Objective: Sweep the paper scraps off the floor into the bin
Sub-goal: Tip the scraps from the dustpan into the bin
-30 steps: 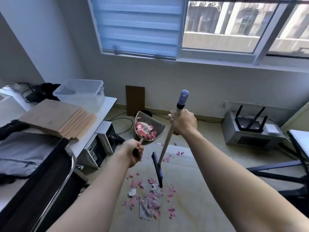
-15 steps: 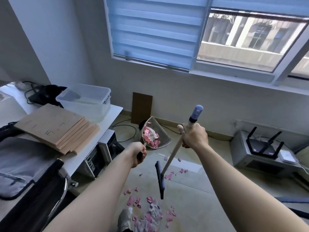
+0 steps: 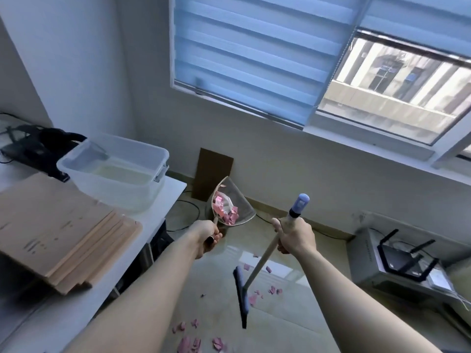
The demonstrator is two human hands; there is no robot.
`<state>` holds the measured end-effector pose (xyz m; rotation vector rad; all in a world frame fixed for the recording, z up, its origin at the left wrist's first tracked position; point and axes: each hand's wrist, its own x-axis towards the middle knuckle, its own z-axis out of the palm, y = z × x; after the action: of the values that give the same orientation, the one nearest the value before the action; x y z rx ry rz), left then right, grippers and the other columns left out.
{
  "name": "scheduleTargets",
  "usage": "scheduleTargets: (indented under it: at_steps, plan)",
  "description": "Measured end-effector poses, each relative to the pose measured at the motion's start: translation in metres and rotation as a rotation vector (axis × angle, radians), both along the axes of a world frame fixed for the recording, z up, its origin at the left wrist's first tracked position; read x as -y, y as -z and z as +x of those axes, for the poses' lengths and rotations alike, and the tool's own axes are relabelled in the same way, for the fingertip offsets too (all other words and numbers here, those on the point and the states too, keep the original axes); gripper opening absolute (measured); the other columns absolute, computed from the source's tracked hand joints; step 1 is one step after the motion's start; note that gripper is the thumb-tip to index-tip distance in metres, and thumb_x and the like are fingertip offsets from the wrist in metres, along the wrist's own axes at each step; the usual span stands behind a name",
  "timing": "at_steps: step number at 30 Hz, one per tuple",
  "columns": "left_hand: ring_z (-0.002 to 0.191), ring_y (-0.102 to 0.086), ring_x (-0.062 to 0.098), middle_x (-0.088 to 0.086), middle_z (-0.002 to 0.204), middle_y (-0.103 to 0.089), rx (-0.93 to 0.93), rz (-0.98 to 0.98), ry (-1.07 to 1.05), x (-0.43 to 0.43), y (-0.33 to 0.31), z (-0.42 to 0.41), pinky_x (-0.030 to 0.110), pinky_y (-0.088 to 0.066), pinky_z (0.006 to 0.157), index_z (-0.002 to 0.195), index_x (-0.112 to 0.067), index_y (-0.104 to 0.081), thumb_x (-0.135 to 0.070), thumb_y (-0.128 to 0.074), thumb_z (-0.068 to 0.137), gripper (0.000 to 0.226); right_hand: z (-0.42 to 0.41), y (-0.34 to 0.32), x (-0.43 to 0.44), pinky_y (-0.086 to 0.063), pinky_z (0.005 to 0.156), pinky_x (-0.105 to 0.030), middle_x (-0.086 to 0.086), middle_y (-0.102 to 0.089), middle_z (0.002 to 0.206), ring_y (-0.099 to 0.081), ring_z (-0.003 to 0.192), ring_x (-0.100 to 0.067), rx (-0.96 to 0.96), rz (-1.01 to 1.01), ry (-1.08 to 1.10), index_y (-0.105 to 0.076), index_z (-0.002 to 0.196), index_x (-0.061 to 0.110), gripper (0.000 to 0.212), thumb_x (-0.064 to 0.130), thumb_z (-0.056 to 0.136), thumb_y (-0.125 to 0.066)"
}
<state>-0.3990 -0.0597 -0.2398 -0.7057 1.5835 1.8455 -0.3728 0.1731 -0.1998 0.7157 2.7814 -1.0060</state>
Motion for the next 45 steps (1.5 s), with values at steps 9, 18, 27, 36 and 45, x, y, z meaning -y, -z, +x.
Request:
scheduleTargets:
  at_steps: [9, 18, 27, 36, 45]
  plan:
    - [0.034, -0.048, 0.007, 0.009, 0.063, -0.059, 0.042, -0.144, -0.015, 0.019, 0.024, -0.102, 0.015, -0.037, 0.033, 0.092, 0.006, -0.062, 0.004, -0.042, 0.089, 0.020, -0.090, 0.027, 0.008, -0.065, 0.074, -0.046, -0.009, -0.074, 0.062, -0.074, 0.057, -0.029, 0.048, -0.040, 0.062, -0.065, 0.082, 0.008, 0.045, 0.052, 0.094, -0.059]
    - [0.040, -0.041, 0.009, 0.006, 0.058, -0.054, 0.024, -0.347, -0.017, -0.003, 0.050, -0.179, 0.016, -0.032, 0.036, 0.073, -0.003, -0.057, 0.002, -0.042, 0.085, 0.020, -0.191, 0.063, -0.015, -0.064, 0.077, -0.047, -0.011, -0.075, 0.065, -0.075, 0.059, -0.030, 0.112, -0.115, 0.030, -0.066, 0.082, 0.007, 0.052, 0.056, 0.095, -0.056]
    - [0.042, -0.037, 0.016, 0.010, 0.063, -0.051, 0.019, -0.531, -0.020, -0.060, 0.096, -0.243, 0.020, -0.026, 0.041, 0.084, -0.006, -0.052, 0.001, -0.040, 0.082, 0.014, -0.271, 0.109, -0.051, -0.064, 0.075, -0.048, -0.011, -0.074, 0.076, -0.073, 0.071, -0.034, 0.193, -0.186, 0.024, -0.059, 0.079, 0.012, 0.046, 0.056, 0.091, -0.055]
    - [0.056, -0.050, 0.029, 0.010, 0.072, -0.053, 0.004, -0.732, 0.114, -0.098, 0.161, -0.237, 0.022, -0.034, 0.043, 0.075, -0.015, -0.042, -0.015, -0.041, 0.083, 0.007, -0.297, 0.153, -0.084, -0.027, 0.056, -0.036, -0.010, -0.047, 0.065, -0.040, 0.063, -0.029, 0.191, -0.244, 0.081, -0.040, 0.068, 0.008, 0.036, 0.028, 0.095, -0.054]
    - [0.074, -0.060, 0.027, 0.005, 0.083, -0.061, -0.095, -0.938, 0.295, -0.107, 0.189, -0.223, 0.035, -0.052, 0.062, 0.091, -0.019, -0.055, -0.019, -0.047, 0.088, 0.008, -0.307, 0.183, -0.091, -0.021, 0.051, -0.034, -0.006, -0.045, 0.062, -0.035, 0.061, -0.026, 0.205, -0.224, 0.062, -0.033, 0.060, 0.013, 0.034, 0.029, 0.087, -0.045]
